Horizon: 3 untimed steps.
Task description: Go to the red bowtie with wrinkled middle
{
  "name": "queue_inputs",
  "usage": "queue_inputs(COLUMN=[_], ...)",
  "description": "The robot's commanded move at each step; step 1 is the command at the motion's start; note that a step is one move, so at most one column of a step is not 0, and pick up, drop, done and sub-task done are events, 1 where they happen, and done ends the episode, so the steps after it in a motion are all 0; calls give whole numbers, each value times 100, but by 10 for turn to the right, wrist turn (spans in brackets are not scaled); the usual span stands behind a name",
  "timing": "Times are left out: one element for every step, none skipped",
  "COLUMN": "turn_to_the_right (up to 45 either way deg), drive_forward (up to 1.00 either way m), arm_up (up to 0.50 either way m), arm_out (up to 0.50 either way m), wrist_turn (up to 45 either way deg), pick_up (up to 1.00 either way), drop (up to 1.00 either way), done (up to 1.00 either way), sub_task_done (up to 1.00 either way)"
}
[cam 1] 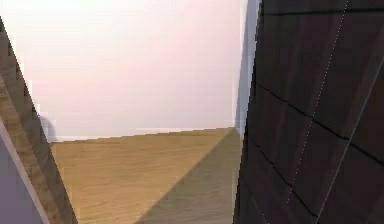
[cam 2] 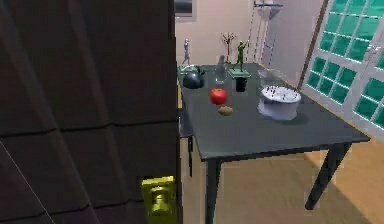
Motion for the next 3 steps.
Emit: queue_inputs(turn_to_the_right=[0,-270,0], drive_forward=[15,0,100], arm_up=[0,0,0], arm_out=[0,0,0], wrist_turn=[0,0,0], pick_up=[0,0,0], drop=[0,0,0], done=[0,0,0], sub_task_done=[0,0,0])
